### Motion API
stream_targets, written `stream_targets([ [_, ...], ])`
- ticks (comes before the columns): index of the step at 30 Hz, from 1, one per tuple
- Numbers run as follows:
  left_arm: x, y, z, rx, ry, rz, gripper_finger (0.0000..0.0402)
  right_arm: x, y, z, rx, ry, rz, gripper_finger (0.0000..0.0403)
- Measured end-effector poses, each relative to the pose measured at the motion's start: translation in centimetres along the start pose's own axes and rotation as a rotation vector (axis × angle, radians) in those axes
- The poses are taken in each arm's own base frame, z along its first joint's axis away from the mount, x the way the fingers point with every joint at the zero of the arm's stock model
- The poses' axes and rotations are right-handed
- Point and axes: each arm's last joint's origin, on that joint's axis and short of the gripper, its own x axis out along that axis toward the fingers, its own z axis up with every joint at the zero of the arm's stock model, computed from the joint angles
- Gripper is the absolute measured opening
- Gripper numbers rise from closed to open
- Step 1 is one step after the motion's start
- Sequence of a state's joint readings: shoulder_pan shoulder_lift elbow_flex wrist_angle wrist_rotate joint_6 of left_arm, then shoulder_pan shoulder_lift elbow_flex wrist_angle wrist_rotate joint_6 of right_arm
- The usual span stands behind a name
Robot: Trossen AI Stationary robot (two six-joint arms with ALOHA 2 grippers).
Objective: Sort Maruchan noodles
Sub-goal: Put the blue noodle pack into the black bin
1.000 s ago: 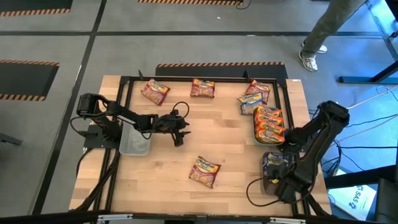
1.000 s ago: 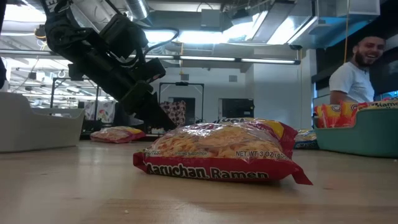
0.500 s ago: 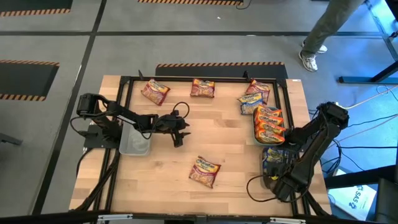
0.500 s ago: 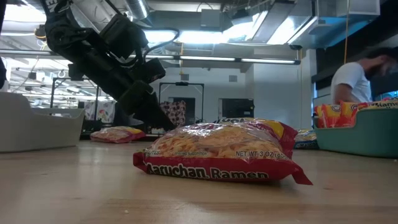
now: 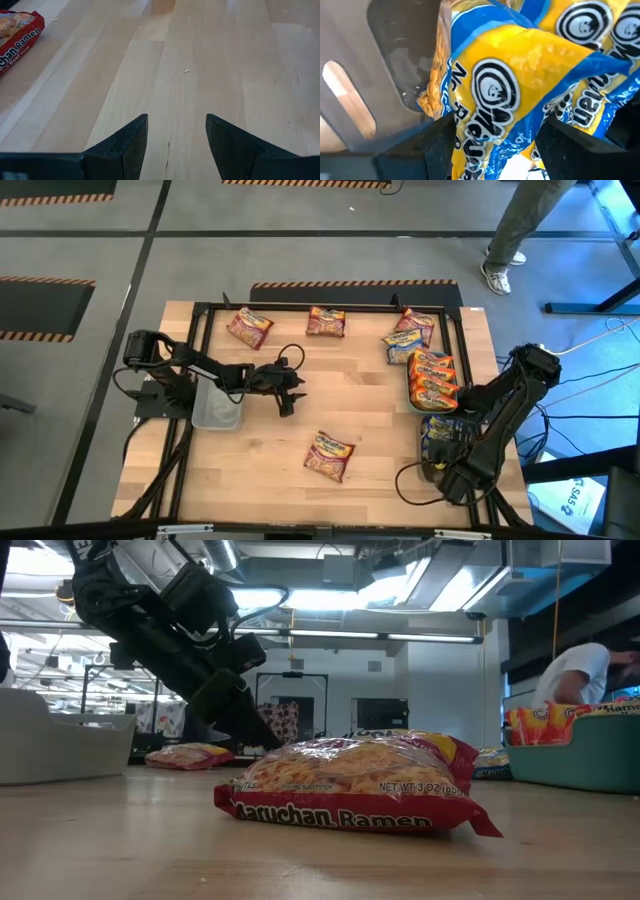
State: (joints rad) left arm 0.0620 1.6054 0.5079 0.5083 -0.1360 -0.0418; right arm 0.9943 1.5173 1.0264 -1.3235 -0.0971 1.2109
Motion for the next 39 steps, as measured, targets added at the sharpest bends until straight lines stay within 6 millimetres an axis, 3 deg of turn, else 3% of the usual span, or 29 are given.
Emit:
stream_targets([
  [6,0.0,0.0,0.0,0.000,0.000,0.000,0.0195,0.0,0.1,0.5,-0.018,-0.038,0.017,0.0231],
  [17,0.0,0.0,0.0,0.000,0.000,0.007,0.0195,-0.4,-0.7,1.6,-0.006,0.098,0.054,0.0225],
  [28,0.0,0.0,0.0,0.001,0.000,0.007,0.0195,-5.9,-2.0,2.3,0.084,-0.001,0.016,0.0225],
  [34,0.0,0.0,0.1,-0.008,-0.008,0.000,0.0195,-8.3,-3.5,5.4,0.206,-0.238,0.006,0.0225],
  [39,-0.1,-0.6,0.0,-0.016,-0.008,-0.018,0.0195,-8.2,-6.5,8.7,0.278,-0.347,-0.116,0.0225],
])
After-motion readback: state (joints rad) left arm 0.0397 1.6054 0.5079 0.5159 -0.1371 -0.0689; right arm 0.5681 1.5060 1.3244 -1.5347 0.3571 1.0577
